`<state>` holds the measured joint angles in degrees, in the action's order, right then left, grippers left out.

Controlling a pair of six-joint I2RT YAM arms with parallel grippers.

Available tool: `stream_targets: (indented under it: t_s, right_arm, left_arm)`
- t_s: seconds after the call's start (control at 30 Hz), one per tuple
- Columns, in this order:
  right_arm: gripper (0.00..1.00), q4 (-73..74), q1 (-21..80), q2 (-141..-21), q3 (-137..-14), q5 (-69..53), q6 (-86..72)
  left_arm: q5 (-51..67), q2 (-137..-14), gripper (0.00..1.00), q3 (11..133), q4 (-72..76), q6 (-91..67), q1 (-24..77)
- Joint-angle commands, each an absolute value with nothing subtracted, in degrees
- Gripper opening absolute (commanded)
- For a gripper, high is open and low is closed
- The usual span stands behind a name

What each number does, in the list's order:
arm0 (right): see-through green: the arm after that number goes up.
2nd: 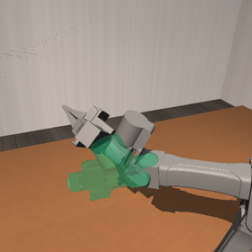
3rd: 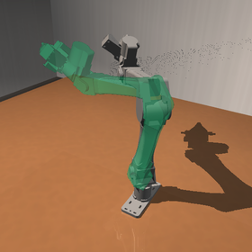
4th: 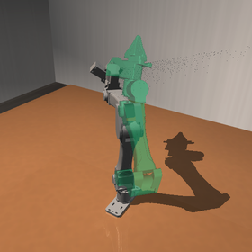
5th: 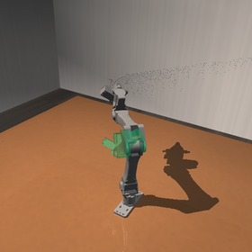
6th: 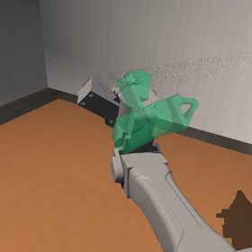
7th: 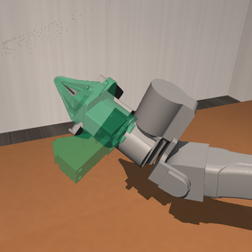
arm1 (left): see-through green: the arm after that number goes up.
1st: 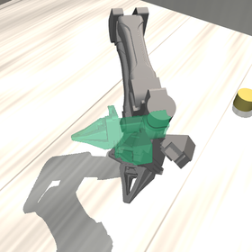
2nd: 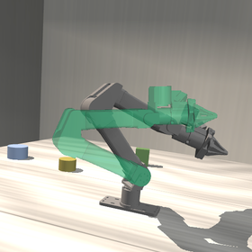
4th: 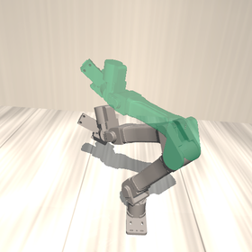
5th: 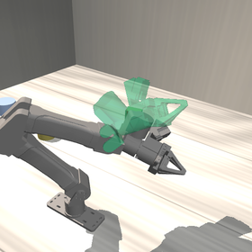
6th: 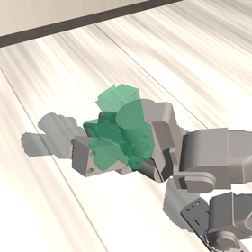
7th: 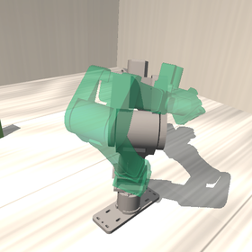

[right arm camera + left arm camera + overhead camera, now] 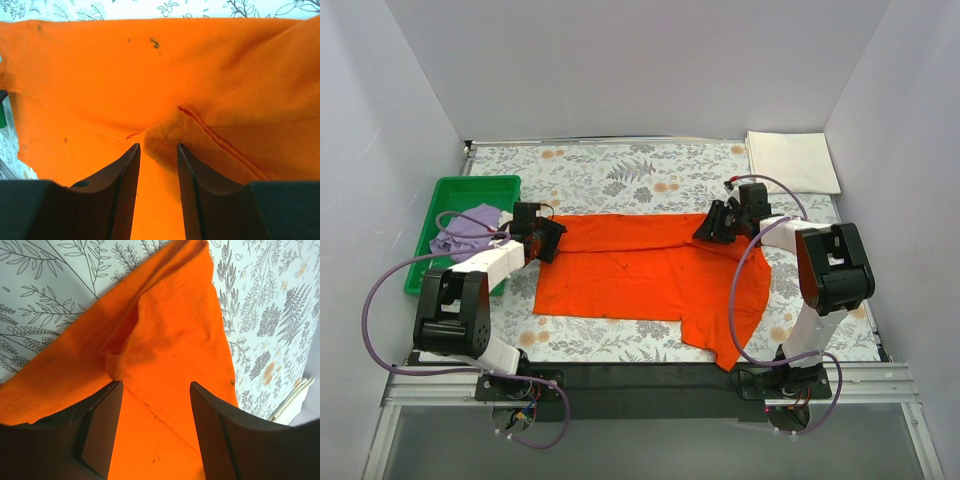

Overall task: Fold and stack the t-shirts
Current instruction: Fold the tshirt

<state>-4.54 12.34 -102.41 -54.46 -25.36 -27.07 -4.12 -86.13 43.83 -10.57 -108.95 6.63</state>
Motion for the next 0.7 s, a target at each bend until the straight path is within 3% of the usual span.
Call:
stream_targets:
  t_s: [0.0,0.67]
  right_arm:
    - [0.36,-7.4,12.0,-102.6,-53.8,-25.0,-27.1]
    - [0.36,-7.4,10.5,-102.6,-52.4,-25.0,-26.5]
  left_arm:
    - [-6.8,-86.7,0.52,43.3,-9.1,-110.0,6.8]
    - [-9.6,-87.4,0.50,43.9,-10.3,-107.3,6.8]
